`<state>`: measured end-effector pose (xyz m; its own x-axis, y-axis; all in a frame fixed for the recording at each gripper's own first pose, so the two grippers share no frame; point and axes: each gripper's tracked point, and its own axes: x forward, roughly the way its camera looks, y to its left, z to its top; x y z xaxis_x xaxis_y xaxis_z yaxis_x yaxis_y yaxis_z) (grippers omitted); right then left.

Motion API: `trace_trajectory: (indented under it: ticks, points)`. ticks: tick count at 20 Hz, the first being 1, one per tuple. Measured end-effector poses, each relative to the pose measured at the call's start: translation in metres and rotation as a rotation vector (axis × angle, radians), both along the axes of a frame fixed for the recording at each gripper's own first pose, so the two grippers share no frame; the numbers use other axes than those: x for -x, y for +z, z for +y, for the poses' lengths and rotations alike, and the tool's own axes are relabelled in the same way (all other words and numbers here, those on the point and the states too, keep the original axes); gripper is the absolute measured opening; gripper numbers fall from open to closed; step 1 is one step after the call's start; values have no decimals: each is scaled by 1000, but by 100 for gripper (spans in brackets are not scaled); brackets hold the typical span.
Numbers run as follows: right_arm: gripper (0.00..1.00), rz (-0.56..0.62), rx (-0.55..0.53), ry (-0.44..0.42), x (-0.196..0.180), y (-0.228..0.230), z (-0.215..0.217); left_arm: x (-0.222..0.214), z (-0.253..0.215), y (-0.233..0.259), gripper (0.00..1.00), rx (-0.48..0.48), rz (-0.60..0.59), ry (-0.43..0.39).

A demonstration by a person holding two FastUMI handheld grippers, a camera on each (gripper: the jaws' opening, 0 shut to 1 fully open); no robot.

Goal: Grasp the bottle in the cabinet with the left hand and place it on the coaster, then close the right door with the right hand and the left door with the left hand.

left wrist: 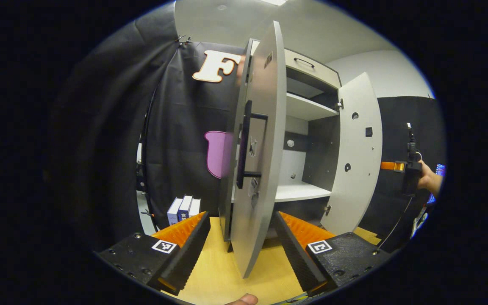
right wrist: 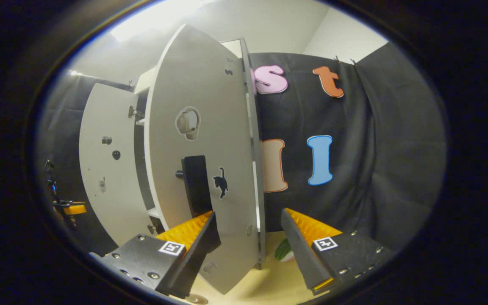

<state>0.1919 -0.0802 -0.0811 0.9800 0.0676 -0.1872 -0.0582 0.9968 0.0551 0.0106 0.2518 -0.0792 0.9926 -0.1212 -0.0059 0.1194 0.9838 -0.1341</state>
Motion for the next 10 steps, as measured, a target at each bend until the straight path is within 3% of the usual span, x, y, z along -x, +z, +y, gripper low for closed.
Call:
trace_trajectory:
  ticks: [1, 2, 10]
  points:
    - [95, -7, 5, -1, -3, 0, 1, -2, 4, 4, 93, 0, -9, 8]
    - [95, -7, -2, -7, -5, 0, 3, -5, 11, 7, 96, -2, -19, 20]
    - [94, -58, -24, -43, -11, 2, 13, -51, 48, 21, 96, 21, -37, 50]
